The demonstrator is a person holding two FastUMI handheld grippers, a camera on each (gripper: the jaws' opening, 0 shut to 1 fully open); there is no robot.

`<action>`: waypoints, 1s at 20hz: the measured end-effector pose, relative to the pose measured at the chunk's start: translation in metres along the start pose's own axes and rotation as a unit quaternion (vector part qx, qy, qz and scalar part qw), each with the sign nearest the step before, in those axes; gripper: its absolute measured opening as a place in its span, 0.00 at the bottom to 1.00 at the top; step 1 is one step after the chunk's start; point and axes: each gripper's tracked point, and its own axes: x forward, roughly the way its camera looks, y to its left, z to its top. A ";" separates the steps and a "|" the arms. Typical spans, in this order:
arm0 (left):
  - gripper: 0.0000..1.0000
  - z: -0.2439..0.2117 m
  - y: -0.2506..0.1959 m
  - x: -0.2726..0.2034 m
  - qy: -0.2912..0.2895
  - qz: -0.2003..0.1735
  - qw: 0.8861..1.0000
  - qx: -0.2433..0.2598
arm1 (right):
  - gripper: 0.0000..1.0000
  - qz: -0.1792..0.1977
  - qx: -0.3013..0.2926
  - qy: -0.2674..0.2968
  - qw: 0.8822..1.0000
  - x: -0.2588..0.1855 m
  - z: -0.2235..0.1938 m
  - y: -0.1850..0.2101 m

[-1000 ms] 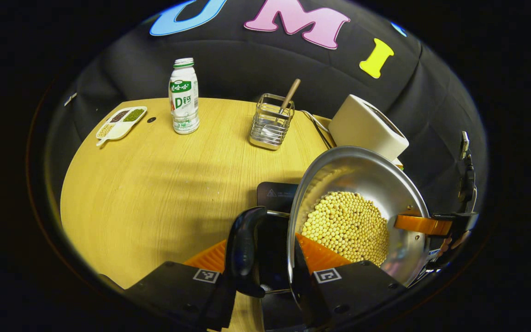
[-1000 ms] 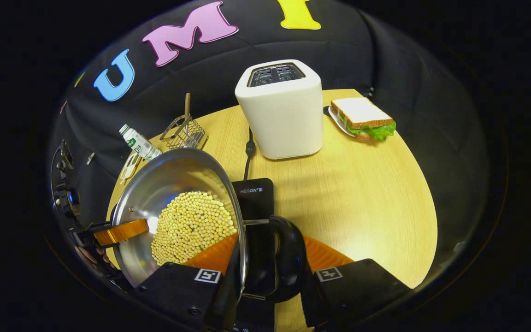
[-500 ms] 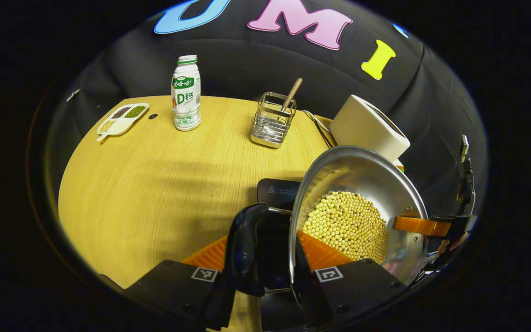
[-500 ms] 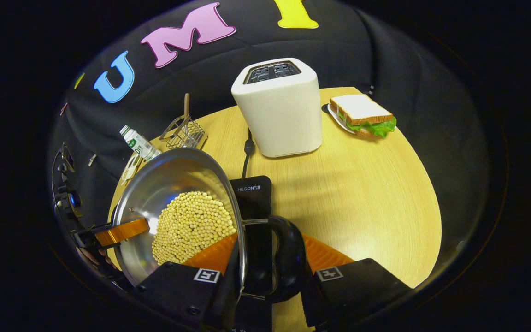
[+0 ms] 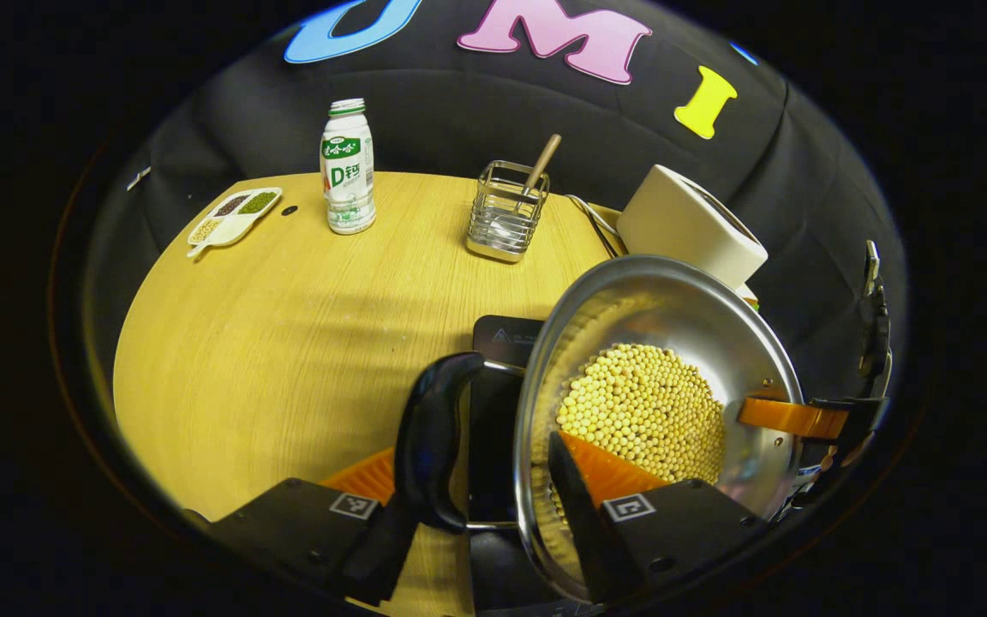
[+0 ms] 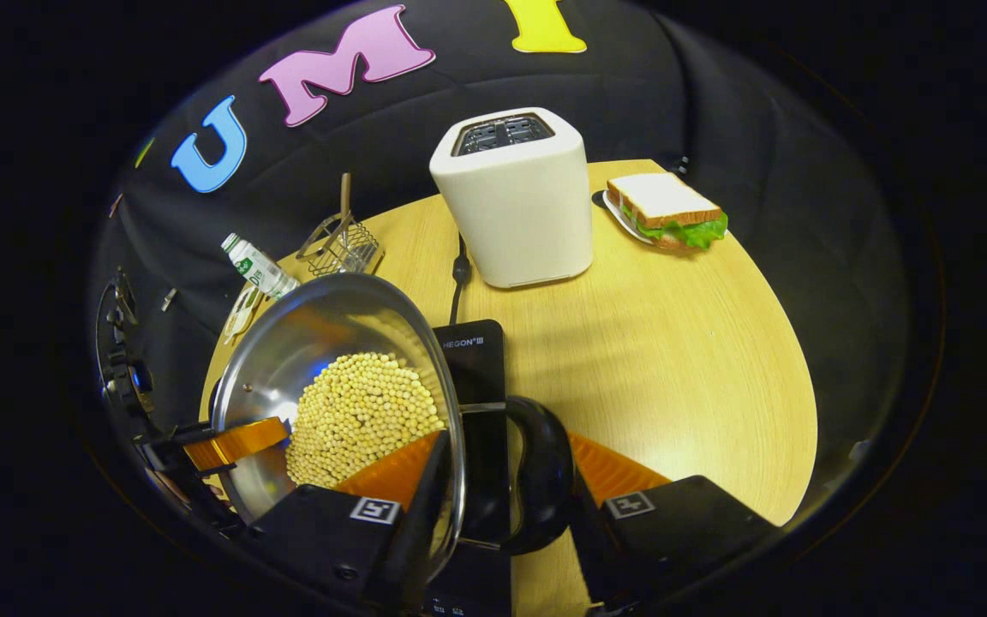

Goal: First push the handle of the pot to place it horizontally, then grasp the pot with both hands and set it on the induction cooktop.

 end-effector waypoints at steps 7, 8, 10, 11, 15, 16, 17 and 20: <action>0.96 0.009 -0.007 -0.049 -0.046 -0.001 0.999 -0.006 | 0.99 -0.003 0.019 -0.045 0.999 -0.048 0.003 0.000; 0.96 0.011 -0.007 -0.059 -0.060 -0.001 0.998 -0.008 | 0.99 -0.007 0.014 -0.056 0.998 -0.055 0.005 0.000; 0.96 0.017 -0.004 -0.081 -0.092 0.001 0.996 -0.009 | 0.99 -0.011 0.002 -0.072 0.997 -0.073 0.005 0.002; 0.96 0.020 -0.002 -0.092 -0.105 0.002 0.994 -0.014 | 0.99 -0.010 -0.004 -0.083 0.997 -0.081 0.006 0.006; 0.96 0.037 0.011 -0.148 -0.174 0.014 0.984 -0.028 | 0.99 -0.012 -0.032 -0.141 0.989 -0.124 0.019 0.023; 0.95 0.042 0.017 -0.164 -0.196 0.024 0.980 -0.021 | 0.99 -0.015 -0.040 -0.161 0.986 -0.136 0.024 0.026; 0.96 0.048 0.027 -0.180 -0.222 0.042 0.974 -0.007 | 0.99 -0.020 -0.046 -0.183 0.982 -0.150 0.031 0.028; 0.95 0.059 0.048 -0.232 -0.283 0.085 0.955 0.032 | 0.99 -0.027 -0.048 -0.256 0.965 -0.189 0.052 0.038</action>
